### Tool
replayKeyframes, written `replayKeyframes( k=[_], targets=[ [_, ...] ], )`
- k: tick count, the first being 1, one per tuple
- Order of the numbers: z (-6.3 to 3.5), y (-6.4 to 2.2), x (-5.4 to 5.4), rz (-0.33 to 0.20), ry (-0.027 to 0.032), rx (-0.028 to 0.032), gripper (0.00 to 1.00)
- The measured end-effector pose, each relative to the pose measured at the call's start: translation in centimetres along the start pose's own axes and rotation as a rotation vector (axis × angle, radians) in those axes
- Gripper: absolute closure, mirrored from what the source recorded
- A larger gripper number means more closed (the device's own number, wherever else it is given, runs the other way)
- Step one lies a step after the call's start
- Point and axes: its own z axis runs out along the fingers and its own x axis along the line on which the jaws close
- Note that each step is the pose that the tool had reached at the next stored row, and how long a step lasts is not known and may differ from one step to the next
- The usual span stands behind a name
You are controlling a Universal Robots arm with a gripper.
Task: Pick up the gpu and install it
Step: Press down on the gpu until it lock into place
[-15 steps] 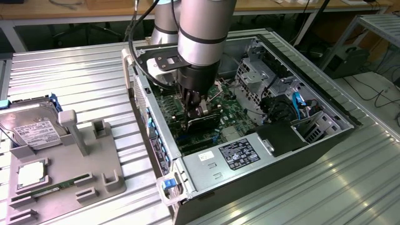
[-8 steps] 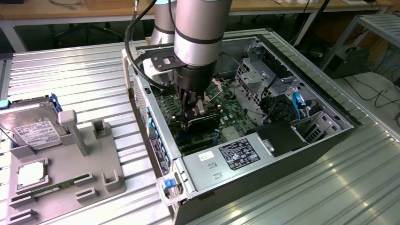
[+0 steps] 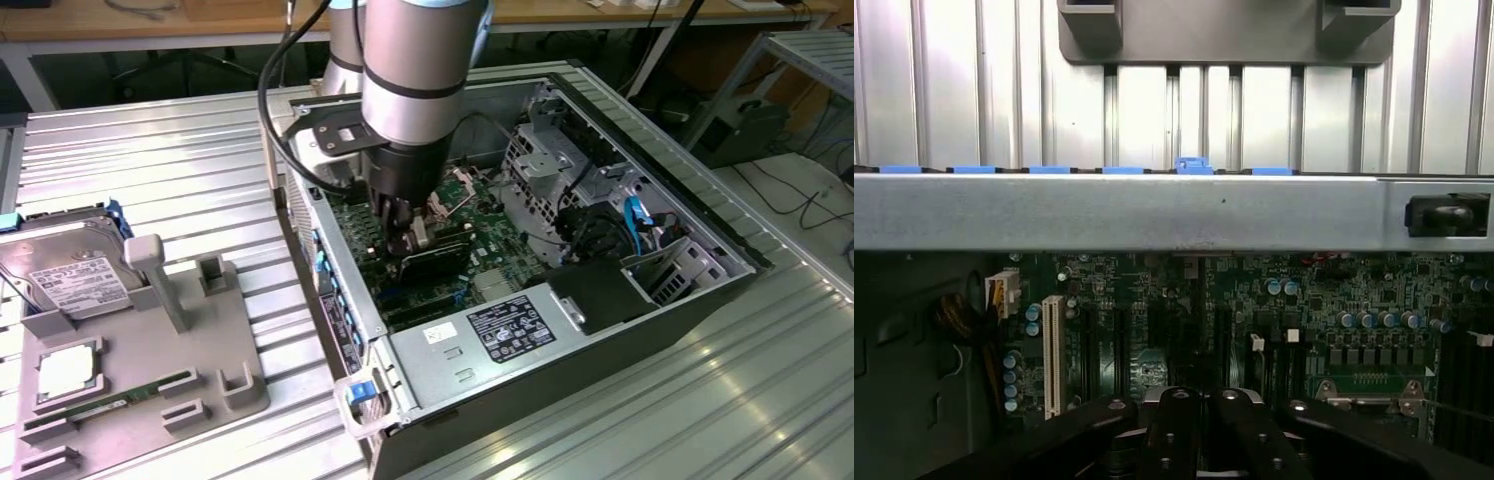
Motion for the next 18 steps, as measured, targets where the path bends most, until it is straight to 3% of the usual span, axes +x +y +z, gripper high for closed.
replayKeyframes(
  k=[18],
  targets=[
    [1.35, 0.28, 0.0, 0.0, 0.001, -0.0001, 0.89]
  ],
)
